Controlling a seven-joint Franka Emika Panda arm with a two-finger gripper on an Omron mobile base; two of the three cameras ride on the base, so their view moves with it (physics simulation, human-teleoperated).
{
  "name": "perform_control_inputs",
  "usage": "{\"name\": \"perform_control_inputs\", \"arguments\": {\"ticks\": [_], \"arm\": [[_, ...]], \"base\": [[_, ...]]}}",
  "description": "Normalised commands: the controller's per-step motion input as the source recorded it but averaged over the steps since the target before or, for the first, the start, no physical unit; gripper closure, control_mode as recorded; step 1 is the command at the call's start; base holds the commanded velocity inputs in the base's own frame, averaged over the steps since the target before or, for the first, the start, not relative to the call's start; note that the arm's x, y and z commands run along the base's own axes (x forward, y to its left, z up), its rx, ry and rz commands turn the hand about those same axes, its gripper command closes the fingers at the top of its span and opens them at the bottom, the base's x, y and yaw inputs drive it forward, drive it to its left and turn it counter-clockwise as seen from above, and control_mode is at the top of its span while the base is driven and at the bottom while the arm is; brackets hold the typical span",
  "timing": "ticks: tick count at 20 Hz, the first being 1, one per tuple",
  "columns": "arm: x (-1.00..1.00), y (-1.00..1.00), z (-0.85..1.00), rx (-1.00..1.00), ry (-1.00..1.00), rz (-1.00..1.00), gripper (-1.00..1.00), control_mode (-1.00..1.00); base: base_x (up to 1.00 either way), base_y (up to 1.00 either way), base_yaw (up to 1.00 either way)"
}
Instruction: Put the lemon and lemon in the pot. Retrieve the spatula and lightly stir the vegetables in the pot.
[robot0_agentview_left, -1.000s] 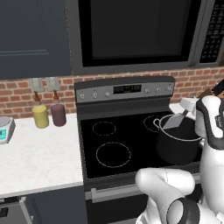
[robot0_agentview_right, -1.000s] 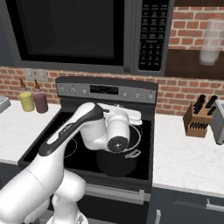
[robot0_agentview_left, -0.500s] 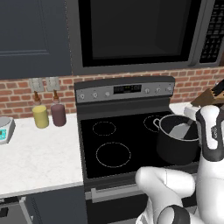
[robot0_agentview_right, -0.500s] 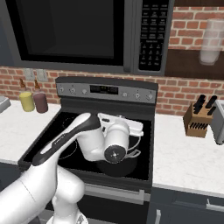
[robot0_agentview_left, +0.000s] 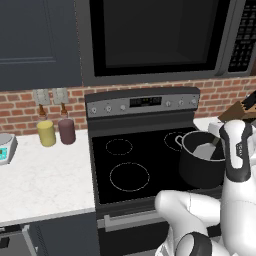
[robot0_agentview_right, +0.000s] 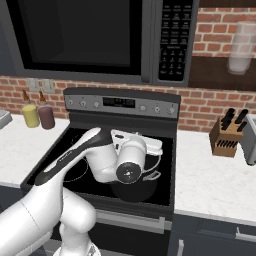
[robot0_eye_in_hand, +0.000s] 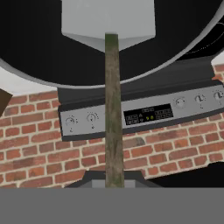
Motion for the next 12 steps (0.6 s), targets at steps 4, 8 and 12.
{"name": "perform_control_inputs", "arguments": {"ticks": [4,8,12], "arm": [[0.0,-0.05,-0.34,0.0,-0.01,-0.02,1.0,-1.0],[0.0,-0.02,-0.56,-0.06,-0.03,-0.07,1.0,-1.0],[0.04,0.0,-0.5,-0.16,0.01,-0.08,1.0,-1.0]], "base": [[0.0,0.0,0.0],[0.0,0.0,0.0],[0.0,0.0,0.0]]}}
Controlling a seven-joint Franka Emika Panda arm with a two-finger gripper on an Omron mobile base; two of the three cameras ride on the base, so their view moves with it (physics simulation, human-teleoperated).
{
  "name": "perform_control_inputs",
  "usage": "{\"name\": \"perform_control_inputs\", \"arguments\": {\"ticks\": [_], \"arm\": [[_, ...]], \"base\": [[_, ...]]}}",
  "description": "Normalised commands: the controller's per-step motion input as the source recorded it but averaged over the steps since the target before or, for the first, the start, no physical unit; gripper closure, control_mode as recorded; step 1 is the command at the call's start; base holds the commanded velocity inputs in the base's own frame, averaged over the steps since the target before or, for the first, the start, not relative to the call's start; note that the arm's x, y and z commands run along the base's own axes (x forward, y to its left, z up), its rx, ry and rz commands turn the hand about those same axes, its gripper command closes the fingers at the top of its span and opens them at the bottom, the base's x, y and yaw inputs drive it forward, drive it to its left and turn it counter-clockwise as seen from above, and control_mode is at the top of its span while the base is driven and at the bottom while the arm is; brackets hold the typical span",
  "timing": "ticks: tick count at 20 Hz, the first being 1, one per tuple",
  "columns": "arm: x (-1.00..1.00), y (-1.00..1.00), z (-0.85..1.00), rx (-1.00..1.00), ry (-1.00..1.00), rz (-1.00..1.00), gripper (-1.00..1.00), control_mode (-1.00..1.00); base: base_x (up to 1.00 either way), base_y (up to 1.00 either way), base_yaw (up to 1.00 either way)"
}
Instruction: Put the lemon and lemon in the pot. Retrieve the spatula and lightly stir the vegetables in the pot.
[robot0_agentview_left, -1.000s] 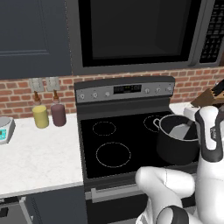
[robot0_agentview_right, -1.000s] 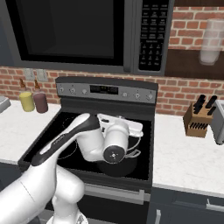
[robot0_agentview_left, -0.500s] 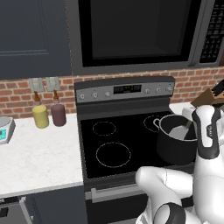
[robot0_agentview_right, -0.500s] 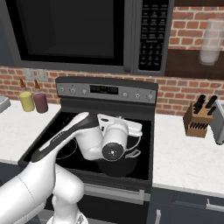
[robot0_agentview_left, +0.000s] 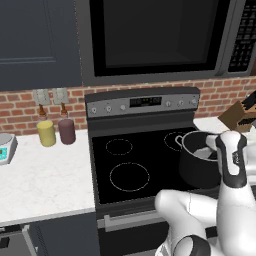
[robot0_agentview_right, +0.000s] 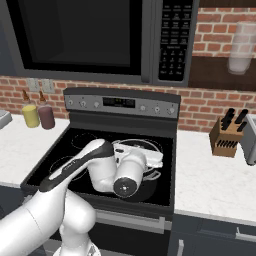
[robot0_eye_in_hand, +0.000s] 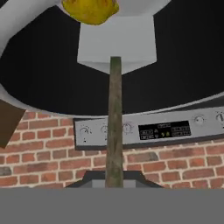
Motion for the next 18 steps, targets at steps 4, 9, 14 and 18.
{"name": "perform_control_inputs", "arguments": {"ticks": [4,9,14,18], "arm": [[0.29,-0.06,-0.3,-0.28,0.15,-0.06,1.0,-1.0],[0.37,-0.1,-0.26,-0.29,0.12,-0.05,1.0,-1.0],[0.19,-0.24,-0.25,-0.28,0.03,0.0,1.0,-1.0],[0.05,-0.2,-0.28,-0.18,-0.14,0.01,1.0,-1.0]], "base": [[0.0,0.0,0.0],[0.0,0.0,0.0],[0.0,0.0,0.0],[0.0,0.0,0.0]]}}
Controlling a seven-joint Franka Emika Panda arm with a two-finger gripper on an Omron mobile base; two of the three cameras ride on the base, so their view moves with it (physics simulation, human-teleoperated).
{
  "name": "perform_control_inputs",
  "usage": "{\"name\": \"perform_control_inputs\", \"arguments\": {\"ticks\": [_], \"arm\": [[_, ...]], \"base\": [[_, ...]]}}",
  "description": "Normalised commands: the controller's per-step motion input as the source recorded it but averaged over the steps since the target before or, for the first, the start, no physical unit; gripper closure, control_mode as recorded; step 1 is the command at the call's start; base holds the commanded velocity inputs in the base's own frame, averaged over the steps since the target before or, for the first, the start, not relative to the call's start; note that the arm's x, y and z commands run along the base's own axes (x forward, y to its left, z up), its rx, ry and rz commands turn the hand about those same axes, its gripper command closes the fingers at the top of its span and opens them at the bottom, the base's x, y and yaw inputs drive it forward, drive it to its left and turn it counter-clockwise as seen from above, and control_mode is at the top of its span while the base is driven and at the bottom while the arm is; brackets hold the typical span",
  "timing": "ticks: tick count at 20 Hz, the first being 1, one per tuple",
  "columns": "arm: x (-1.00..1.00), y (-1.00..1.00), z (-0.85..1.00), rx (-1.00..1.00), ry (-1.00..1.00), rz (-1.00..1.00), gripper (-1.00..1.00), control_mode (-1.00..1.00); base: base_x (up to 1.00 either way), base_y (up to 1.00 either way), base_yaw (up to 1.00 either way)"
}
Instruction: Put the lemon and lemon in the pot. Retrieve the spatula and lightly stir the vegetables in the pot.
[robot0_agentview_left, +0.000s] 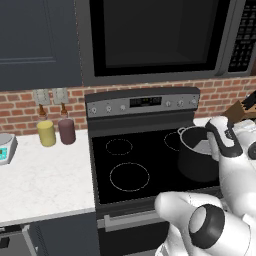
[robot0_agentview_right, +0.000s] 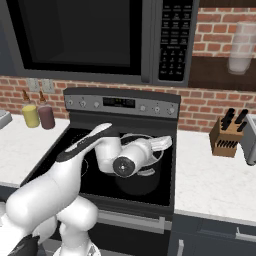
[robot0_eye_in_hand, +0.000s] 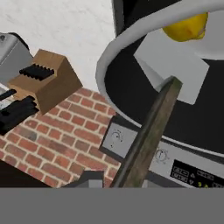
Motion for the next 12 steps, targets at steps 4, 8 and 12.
{"name": "perform_control_inputs", "arguments": {"ticks": [4,8,12], "arm": [[-0.01,-0.07,-0.06,-0.19,-0.07,0.04,1.0,-1.0],[-0.02,0.01,0.01,-0.2,0.04,0.05,1.0,-1.0],[0.0,0.38,0.01,-0.08,0.11,0.06,1.0,-1.0]], "base": [[0.0,0.0,0.0],[0.0,0.0,0.0],[0.0,0.0,0.0]]}}
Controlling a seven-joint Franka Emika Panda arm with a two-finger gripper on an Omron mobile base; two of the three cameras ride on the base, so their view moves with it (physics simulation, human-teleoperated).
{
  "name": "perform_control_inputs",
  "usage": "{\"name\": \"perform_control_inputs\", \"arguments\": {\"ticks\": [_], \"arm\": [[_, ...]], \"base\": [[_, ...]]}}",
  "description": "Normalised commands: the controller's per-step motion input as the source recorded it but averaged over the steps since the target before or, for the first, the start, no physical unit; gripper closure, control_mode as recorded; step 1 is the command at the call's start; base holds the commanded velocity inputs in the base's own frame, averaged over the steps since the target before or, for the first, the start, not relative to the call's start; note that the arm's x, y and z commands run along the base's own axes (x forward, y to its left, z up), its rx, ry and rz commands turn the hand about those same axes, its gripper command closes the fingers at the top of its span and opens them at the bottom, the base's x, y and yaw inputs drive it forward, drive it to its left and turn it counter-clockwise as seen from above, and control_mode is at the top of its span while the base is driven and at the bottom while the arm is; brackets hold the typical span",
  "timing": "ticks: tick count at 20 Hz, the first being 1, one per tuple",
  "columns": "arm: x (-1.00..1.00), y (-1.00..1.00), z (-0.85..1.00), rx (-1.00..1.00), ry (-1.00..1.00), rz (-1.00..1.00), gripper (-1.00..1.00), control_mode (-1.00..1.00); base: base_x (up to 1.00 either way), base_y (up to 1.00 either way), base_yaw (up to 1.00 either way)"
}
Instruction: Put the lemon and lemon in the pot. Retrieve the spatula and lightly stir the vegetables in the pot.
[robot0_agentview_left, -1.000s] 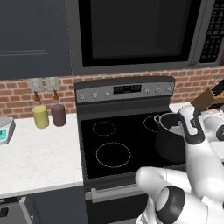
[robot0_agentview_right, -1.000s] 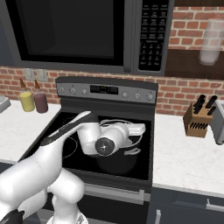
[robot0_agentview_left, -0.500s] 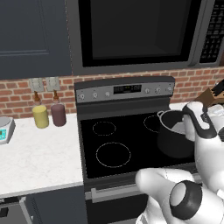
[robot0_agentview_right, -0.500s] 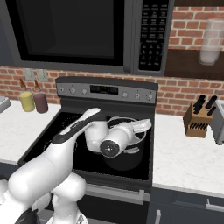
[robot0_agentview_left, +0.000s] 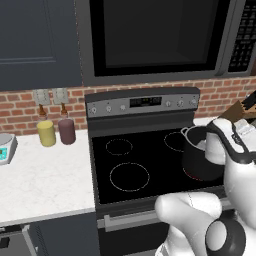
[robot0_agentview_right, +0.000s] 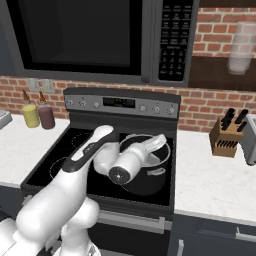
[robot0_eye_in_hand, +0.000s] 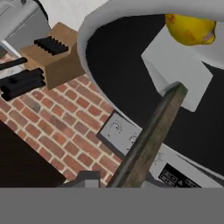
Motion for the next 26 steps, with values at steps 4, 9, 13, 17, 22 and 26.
{"name": "perform_control_inputs", "arguments": {"ticks": [4,9,13,17,22,26], "arm": [[0.0,0.54,0.24,-0.01,0.08,0.02,1.0,-1.0],[0.0,0.31,0.51,0.0,0.03,0.0,1.0,-1.0],[0.0,-0.14,0.37,0.0,0.06,0.0,1.0,-1.0],[0.0,-0.27,0.1,0.04,0.07,0.0,1.0,-1.0],[-0.12,-0.05,0.0,0.16,0.0,0.01,1.0,-1.0],[-0.09,0.0,0.0,0.11,0.01,0.01,1.0,-1.0]], "base": [[0.0,0.0,0.0],[0.0,0.0,0.0],[0.0,0.0,0.0],[0.0,0.0,0.0],[0.0,0.0,0.0],[0.0,0.0,0.0]]}}
